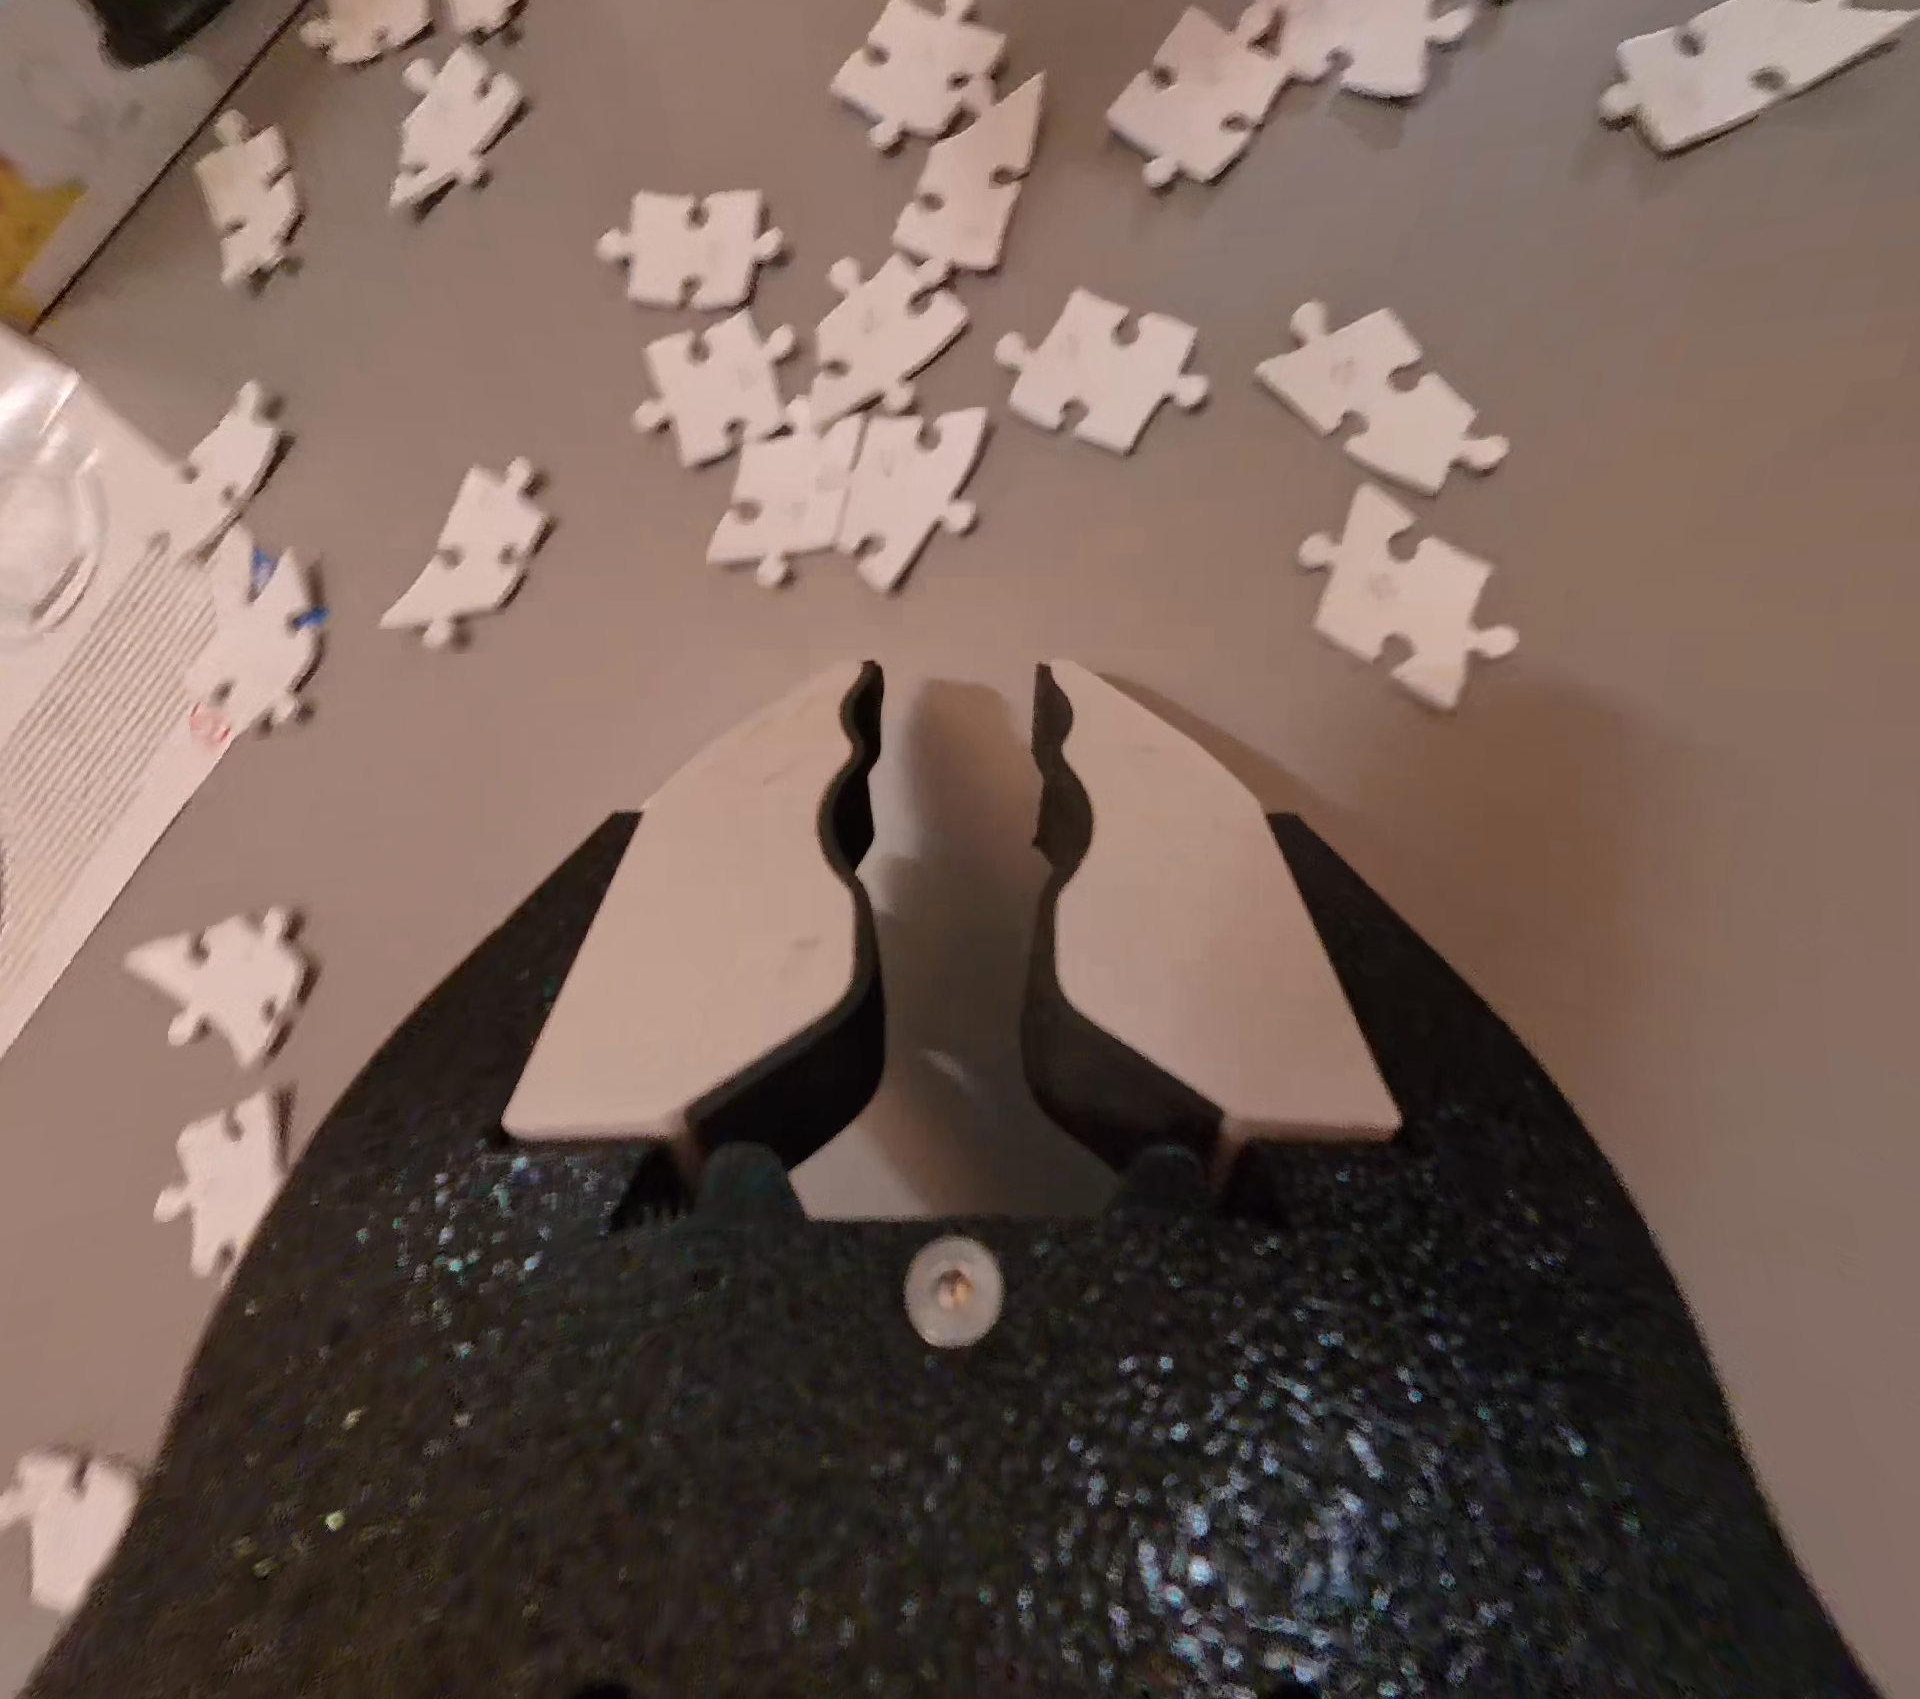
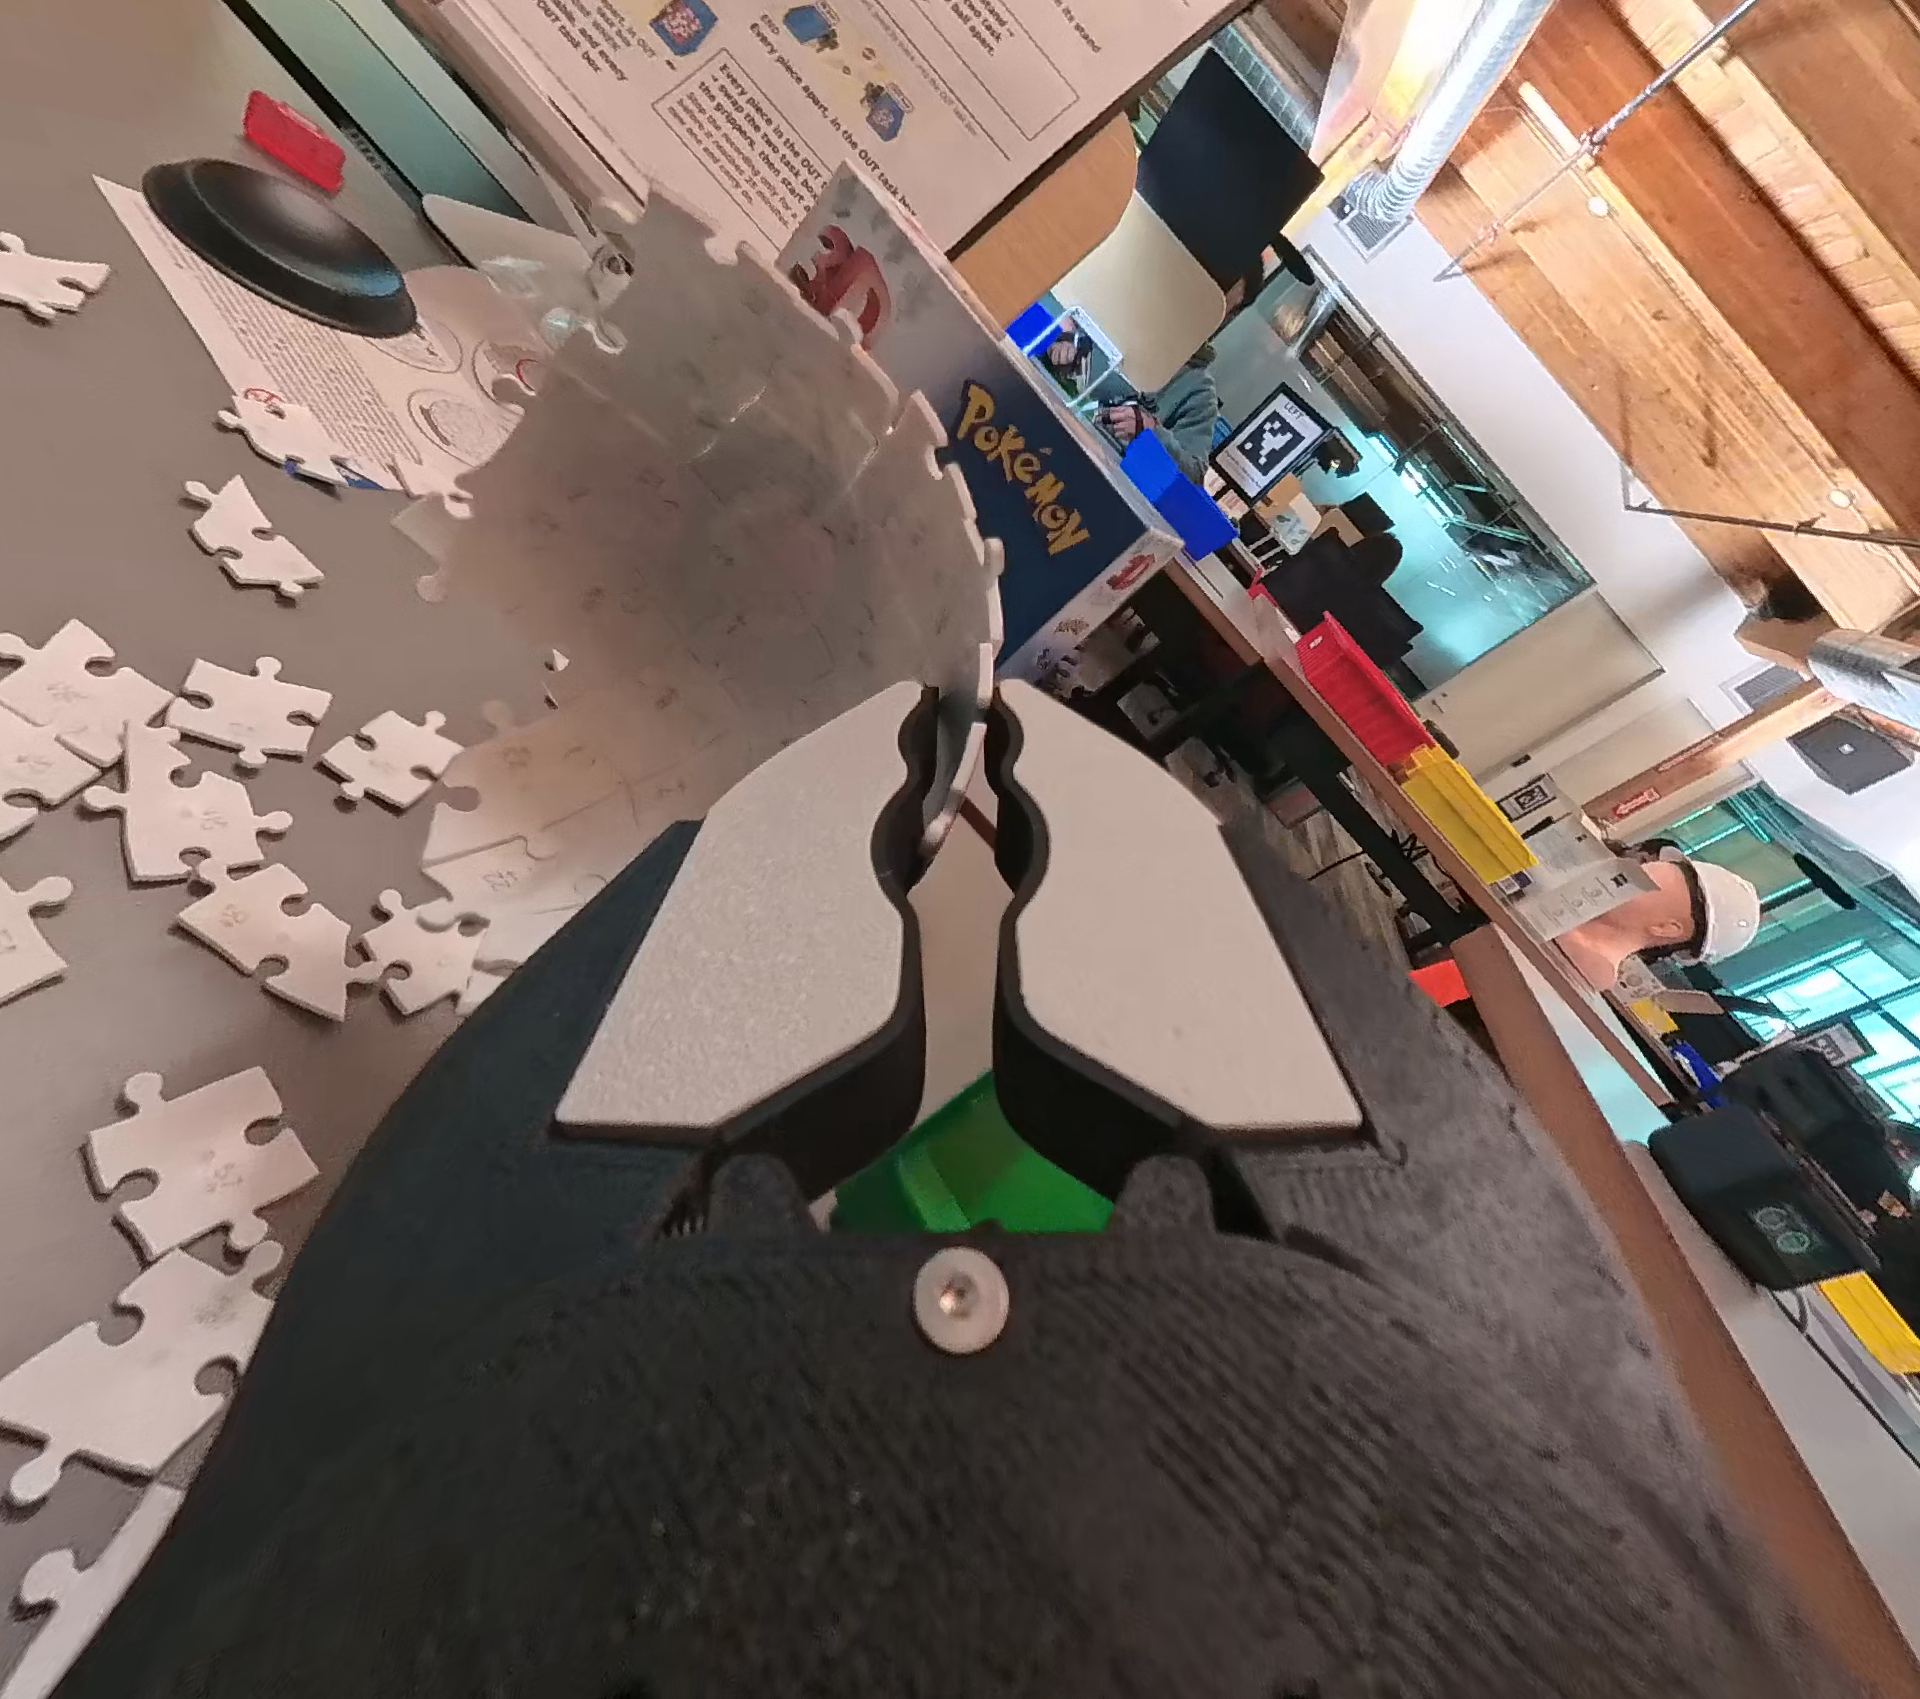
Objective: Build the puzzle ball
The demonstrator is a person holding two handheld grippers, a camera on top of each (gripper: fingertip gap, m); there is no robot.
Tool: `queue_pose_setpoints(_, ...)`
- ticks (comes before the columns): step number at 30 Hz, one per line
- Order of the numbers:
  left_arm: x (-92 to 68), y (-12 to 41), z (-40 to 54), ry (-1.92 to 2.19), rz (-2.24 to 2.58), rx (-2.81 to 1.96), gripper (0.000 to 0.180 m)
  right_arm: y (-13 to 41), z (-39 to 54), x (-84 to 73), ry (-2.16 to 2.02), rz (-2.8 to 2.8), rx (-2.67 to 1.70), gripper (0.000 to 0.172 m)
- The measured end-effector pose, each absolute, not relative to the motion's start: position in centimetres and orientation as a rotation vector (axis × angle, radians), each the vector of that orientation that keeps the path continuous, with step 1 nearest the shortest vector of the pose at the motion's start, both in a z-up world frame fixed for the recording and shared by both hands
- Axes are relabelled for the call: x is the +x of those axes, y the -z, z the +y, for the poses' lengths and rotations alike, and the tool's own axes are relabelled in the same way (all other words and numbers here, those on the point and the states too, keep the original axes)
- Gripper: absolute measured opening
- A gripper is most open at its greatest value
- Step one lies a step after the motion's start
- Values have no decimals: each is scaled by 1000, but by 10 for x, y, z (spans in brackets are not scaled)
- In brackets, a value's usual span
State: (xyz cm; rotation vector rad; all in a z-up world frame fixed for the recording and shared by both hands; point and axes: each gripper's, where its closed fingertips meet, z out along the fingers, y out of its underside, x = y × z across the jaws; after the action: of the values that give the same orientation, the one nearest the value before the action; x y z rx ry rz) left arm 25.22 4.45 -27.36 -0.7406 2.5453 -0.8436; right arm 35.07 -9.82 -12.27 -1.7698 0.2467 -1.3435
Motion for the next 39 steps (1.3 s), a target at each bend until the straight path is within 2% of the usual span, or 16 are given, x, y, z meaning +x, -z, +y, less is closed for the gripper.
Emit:
queue_pose_setpoints(7, 240, 270, -15, 956, 2588, -635, 30, 125, -114, 354, 1348, 287, -1770, 8)
queue_pose_setpoints(13, 255, 270, -2, 912, 2492, -754, 31, 122, -124, 355, 1360, 307, -1759, 8)
queue_pose_setpoints(30, 291, 240, 117, 849, 2118, -1139, 36, 123, -147, 358, 1381, 373, -1763, 8)
queue_pose_setpoints(39, 303, 203, 206, 853, 1820, -1308, 56, 123, -158, 359, 1401, 401, -1773, 8)
